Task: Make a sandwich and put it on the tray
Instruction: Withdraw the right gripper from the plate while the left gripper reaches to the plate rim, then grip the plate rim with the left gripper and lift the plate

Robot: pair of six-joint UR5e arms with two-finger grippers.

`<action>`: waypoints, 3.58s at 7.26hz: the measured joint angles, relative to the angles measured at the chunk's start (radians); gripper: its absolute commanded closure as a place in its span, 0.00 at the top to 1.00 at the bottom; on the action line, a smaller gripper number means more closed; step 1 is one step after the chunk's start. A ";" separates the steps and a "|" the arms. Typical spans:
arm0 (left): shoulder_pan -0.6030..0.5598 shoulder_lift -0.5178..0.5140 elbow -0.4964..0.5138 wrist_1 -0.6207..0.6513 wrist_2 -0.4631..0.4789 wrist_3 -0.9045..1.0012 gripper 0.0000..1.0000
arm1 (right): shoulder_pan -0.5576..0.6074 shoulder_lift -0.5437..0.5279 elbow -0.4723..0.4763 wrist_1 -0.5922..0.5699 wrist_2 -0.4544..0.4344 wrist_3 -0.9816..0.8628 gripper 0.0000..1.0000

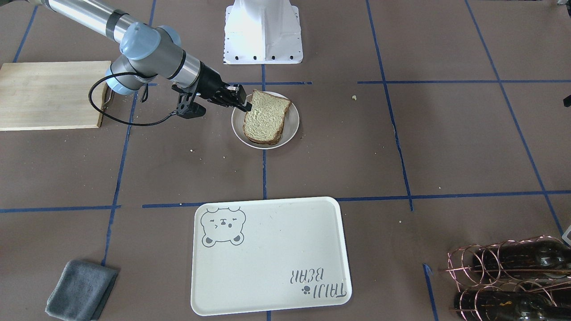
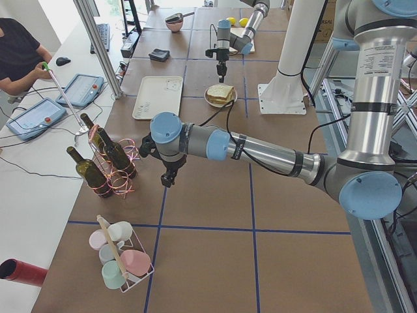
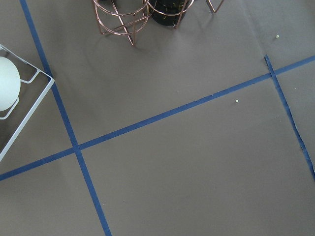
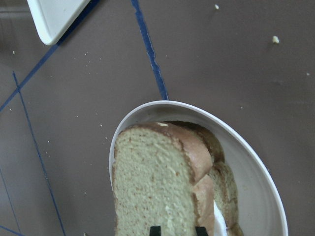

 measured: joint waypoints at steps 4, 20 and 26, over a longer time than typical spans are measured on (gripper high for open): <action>0.320 -0.010 -0.030 -0.462 -0.029 -0.672 0.96 | 0.287 -0.120 0.115 -0.106 0.269 -0.002 1.00; 1.046 -0.454 0.179 -0.630 0.652 -1.616 0.09 | 0.616 -0.480 0.079 -0.118 0.458 -0.558 1.00; 1.031 -0.466 0.140 -0.713 0.652 -1.858 0.00 | 0.616 -0.484 0.076 -0.117 0.458 -0.558 1.00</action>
